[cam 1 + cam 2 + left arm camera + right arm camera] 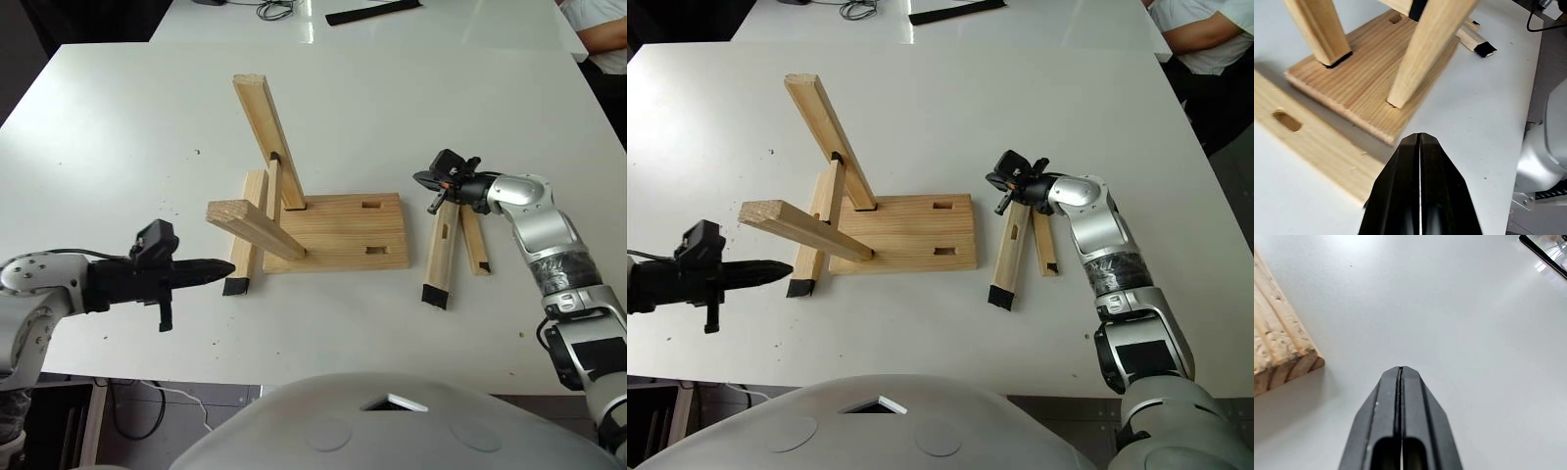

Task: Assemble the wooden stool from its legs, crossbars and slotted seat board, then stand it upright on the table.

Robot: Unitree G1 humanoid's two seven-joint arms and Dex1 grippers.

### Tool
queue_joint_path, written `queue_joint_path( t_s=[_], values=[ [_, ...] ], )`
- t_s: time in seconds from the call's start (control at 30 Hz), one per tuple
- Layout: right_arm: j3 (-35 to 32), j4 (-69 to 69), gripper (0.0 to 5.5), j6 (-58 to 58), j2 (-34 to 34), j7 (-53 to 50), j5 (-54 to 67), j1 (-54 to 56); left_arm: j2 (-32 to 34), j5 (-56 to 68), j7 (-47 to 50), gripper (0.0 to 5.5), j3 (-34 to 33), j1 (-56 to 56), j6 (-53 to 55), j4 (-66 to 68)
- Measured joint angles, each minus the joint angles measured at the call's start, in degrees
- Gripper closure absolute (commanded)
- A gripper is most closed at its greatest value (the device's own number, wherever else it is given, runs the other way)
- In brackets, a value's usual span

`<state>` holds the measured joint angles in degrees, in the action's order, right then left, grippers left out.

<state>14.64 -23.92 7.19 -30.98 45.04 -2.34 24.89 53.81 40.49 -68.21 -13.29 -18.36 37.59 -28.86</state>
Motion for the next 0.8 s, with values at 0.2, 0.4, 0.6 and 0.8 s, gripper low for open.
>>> queue_joint_path(
  t_s=[0.2,0.4,0.6,0.8],
  values=[
    [1.89,-9.67,5.50,-5.37,1.84,5.93,-1.22,9.27,-5.87,-8.03,10.05,5.48,11.79,0.83,-1.77,-2.82],
    [4.81,-21.96,5.50,-8.83,7.67,14.78,-1.77,17.63,-9.12,-18.31,15.29,5.48,20.41,1.41,-7.38,1.21],
    [7.31,-25.80,5.50,-11.35,9.98,19.86,-4.08,19.66,-12.36,-22.88,19.16,5.48,23.78,5.03,-11.05,5.64],
    [6.03,-12.94,5.50,-8.29,3.37,26.38,-2.10,11.28,-19.02,-26.11,25.92,5.48,24.24,10.91,-12.31,11.62]
  ],
)
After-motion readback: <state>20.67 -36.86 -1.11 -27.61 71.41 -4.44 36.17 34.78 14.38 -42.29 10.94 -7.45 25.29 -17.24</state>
